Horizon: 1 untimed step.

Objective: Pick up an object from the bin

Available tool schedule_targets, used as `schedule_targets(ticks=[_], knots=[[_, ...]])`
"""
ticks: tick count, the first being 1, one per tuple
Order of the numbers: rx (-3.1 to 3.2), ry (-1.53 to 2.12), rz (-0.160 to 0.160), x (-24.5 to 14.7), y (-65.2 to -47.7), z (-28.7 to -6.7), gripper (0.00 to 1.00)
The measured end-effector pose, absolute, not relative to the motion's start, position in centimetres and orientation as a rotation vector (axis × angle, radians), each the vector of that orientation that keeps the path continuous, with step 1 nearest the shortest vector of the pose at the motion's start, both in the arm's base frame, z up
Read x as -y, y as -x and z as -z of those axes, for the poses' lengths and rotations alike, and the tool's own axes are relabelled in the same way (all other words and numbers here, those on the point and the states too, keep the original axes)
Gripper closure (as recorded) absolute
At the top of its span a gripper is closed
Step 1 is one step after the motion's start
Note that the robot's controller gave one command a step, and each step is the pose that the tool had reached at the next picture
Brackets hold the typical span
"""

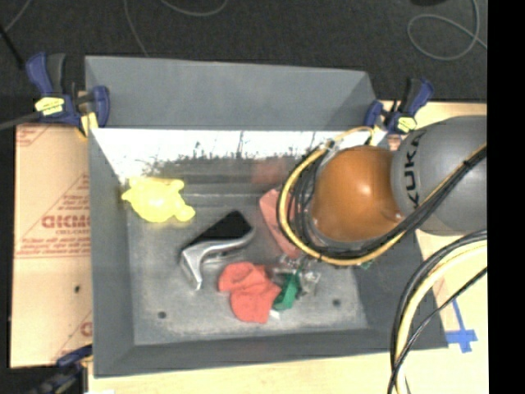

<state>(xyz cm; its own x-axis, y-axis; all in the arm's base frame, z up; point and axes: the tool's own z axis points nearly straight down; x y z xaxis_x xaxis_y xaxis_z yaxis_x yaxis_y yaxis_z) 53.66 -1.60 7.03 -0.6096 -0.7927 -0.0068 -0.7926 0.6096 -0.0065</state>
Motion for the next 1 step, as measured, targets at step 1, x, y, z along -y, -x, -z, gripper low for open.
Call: schedule_targets(ticks=[1], knots=[[-2.811, 1.384, 0.003, 1.60, -53.60, -7.31, 1.00]])
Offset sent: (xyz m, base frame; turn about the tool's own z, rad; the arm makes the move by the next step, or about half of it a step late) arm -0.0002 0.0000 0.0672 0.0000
